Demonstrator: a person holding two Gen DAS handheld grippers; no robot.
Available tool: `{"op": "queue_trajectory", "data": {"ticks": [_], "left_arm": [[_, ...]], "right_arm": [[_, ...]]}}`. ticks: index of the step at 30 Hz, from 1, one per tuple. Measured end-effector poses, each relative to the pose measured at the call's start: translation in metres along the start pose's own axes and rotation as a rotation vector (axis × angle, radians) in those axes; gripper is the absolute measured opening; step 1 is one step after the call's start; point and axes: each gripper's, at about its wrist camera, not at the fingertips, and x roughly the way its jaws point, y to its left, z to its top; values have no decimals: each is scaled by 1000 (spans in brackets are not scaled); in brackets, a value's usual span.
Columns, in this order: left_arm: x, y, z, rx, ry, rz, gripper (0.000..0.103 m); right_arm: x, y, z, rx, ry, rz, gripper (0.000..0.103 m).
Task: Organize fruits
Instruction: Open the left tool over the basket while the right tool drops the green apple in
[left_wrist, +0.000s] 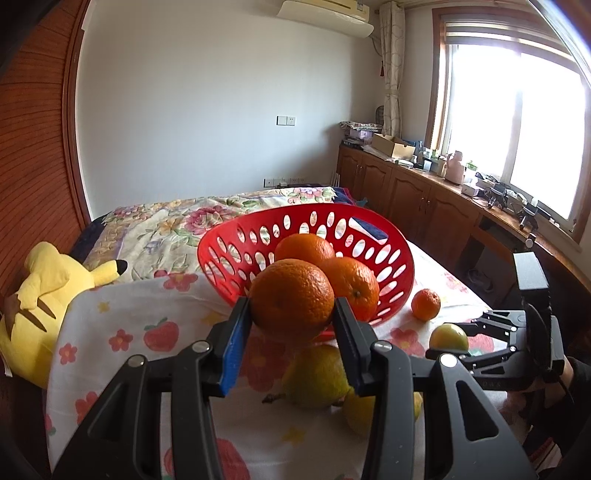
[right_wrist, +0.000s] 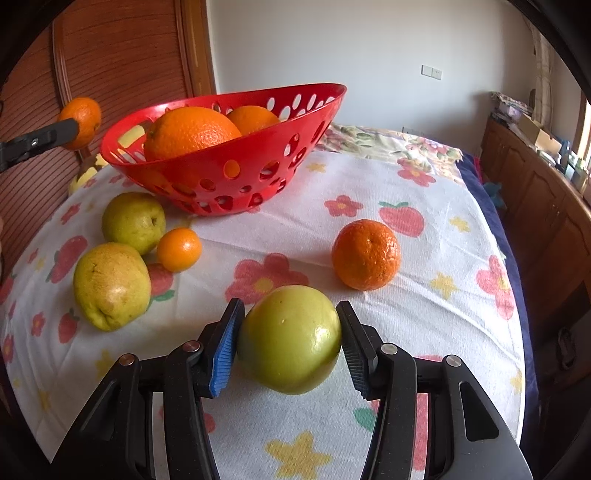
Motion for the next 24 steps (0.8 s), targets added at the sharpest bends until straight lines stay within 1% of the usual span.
{"op": "queue_trajectory", "data": {"ticks": [3,7,13,16,21,24], "left_arm": [[5,1,6,5,-3,-1,43],[15,3,14,7,-1,-5,43],[33,9,19,-4,23,-2,43],[39,9,20,-5,30,2,43],[46,10,22,0,36,7,44],[52,10,23,1,43,9,44]], "right_arm": [[-6,1,4,-6,-17,12,52],[-18,0,19,-10,-51,30,52],[-38,-3,55,-35,-135,44,52],[-41,-4,70,-50,-161,41,52],[-41,-3,98,-69,-204,61,52],[-38,2,111,-89,-217,65,52]]}}
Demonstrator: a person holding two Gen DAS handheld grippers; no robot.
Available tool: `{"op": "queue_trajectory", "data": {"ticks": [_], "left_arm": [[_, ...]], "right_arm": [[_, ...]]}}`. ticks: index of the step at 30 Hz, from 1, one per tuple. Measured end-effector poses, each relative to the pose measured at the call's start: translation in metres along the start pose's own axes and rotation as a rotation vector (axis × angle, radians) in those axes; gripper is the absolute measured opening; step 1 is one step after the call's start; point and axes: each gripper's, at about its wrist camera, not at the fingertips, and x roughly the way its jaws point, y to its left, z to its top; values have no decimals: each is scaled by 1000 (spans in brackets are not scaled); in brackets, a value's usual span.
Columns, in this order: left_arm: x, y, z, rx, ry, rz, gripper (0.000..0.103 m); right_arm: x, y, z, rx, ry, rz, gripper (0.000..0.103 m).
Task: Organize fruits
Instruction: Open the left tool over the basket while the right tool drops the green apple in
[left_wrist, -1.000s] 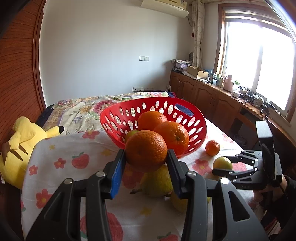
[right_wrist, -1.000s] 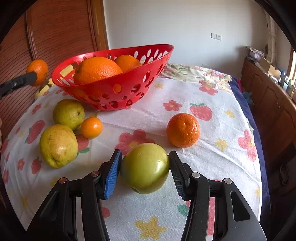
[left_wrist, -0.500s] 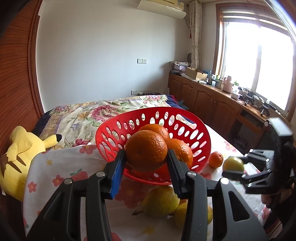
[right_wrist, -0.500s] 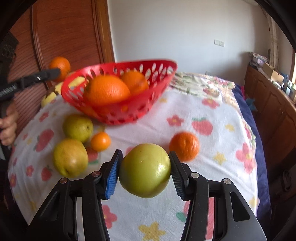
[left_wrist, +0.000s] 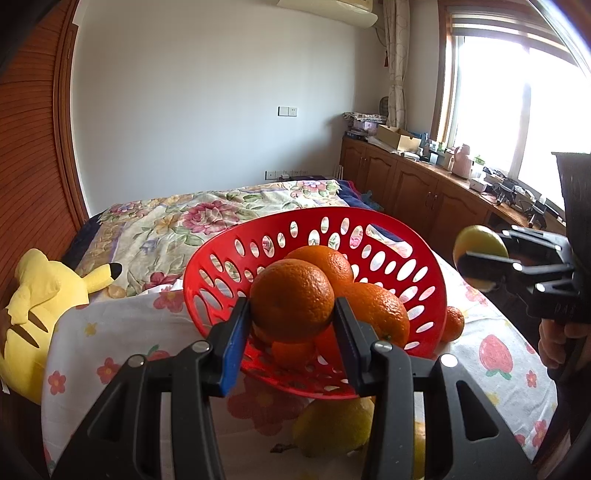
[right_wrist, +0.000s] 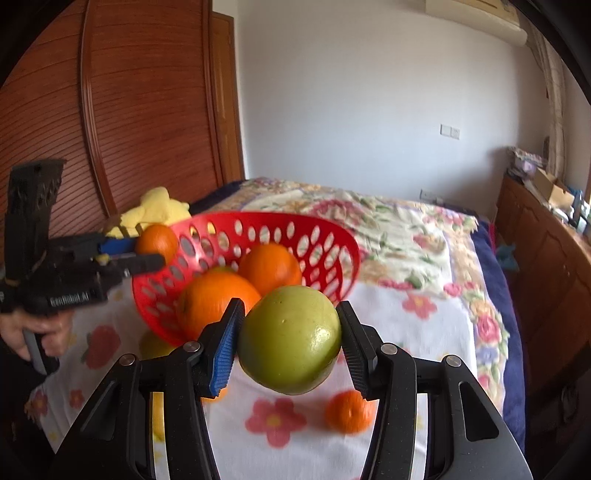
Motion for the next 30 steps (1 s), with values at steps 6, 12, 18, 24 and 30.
{"op": "queue_trajectory", "data": {"ticks": [6,12,18,24,30], "left_arm": [[9,3,0,-5,12,5,44],[12,7,-2,-9,19,9,44],[13,9,-1,-18,9,8,44],[16,10,-2,-17,15,8,44],[17,11,-2,-15,16,11,44]], "right_arm": [[24,8,11,-34,15,9,52],[46,10,12,-48,45,5,52],[56,9,12,-43,63,7,52],[60,6,12,-34,66,-1,52],[53,3,13,-13,45,11,54]]}}
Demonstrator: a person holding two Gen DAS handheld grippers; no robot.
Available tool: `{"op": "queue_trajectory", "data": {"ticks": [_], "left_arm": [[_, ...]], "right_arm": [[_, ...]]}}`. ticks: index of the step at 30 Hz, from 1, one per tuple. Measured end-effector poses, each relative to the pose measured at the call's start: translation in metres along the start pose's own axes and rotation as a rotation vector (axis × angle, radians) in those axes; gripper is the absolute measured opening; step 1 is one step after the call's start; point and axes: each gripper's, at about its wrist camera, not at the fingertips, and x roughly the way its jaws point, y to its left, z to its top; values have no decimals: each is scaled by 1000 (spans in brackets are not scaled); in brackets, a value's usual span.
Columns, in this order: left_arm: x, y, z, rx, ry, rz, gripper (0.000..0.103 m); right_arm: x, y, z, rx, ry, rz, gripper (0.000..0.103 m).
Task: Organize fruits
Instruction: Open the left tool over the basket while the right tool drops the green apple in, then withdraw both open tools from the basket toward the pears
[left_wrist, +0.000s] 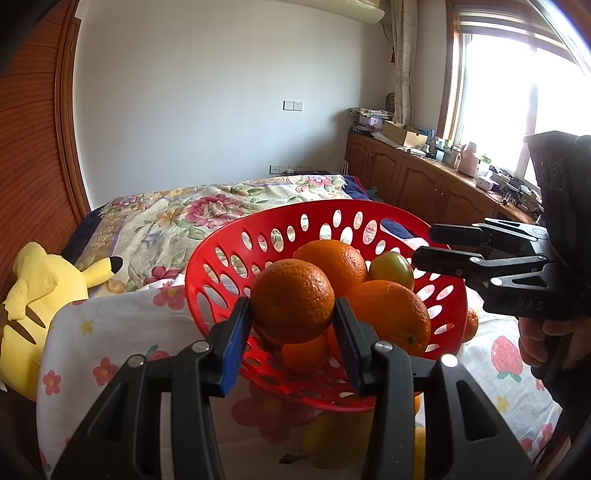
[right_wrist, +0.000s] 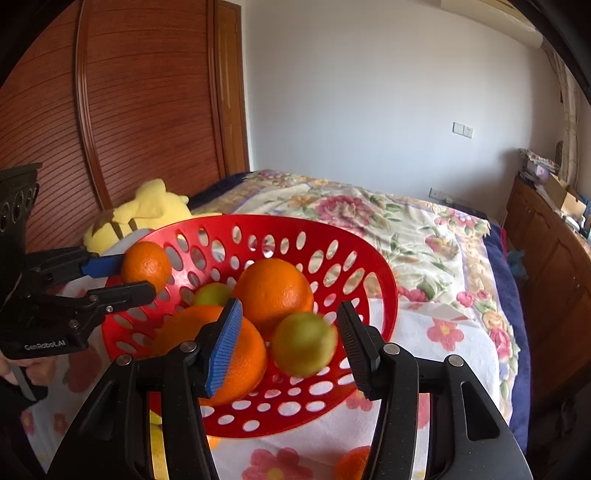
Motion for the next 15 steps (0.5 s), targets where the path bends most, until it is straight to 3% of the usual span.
{"op": "queue_trajectory", "data": {"ticks": [15], "left_arm": [[-8,-2,-1,-30,-27,-5,50]], "right_arm": [[-26,-3,-19,33,-5,-21,55]]}}
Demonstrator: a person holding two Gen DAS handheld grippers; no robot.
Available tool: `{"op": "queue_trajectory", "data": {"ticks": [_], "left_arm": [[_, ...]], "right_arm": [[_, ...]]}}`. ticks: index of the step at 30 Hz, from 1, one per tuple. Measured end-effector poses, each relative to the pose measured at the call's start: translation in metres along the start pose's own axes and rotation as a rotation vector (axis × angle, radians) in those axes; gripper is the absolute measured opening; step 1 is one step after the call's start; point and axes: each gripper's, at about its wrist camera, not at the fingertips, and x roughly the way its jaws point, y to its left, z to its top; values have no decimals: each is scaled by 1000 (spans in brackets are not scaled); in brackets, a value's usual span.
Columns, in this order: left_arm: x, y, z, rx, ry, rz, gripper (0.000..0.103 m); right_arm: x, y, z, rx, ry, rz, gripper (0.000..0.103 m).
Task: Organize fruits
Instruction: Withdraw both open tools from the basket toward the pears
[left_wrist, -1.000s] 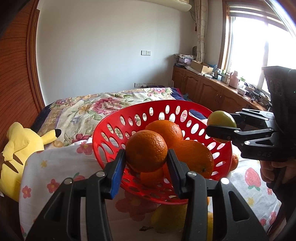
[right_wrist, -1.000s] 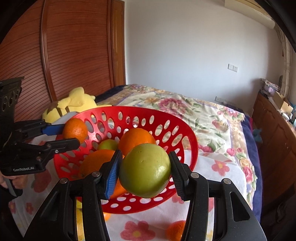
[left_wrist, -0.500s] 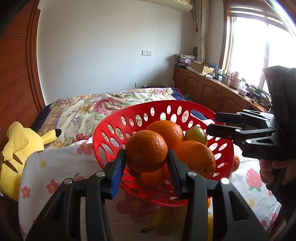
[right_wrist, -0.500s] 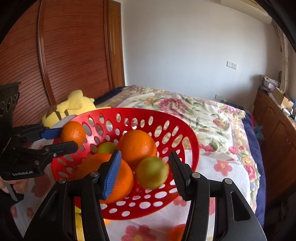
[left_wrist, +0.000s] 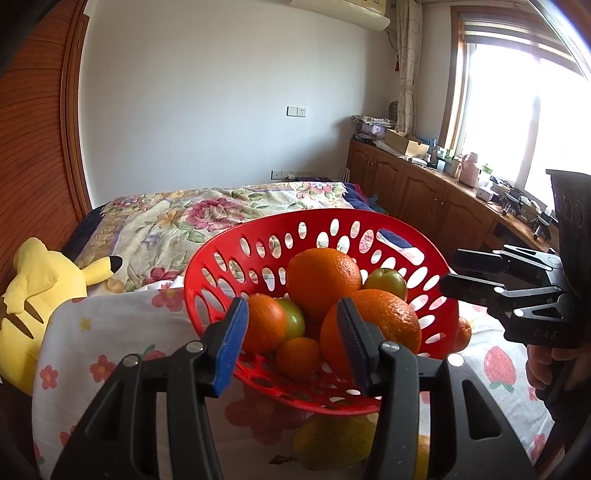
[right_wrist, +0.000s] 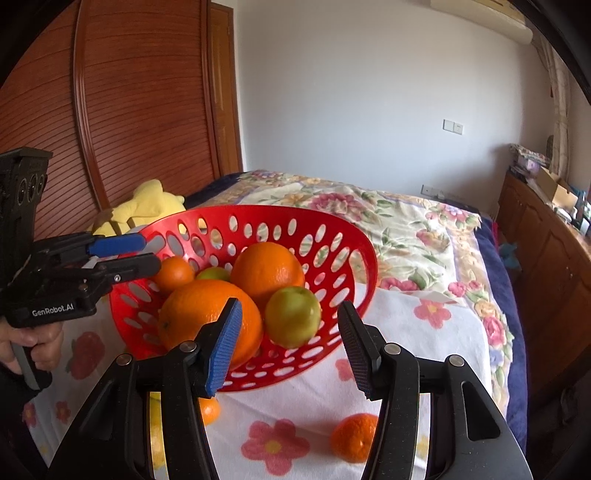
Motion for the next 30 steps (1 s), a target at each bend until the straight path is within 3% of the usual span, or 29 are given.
{"op": "queue_trajectory", "data": {"ticks": [20,30], "left_arm": [[-47,-13,-25,14,-14,9,51],[-72,-19,-43,30,-7,16,51]], "right_arm": [[-40,11,-26,43,-10,-29,56],[-50,30,-51,92,2,-1,58]]}}
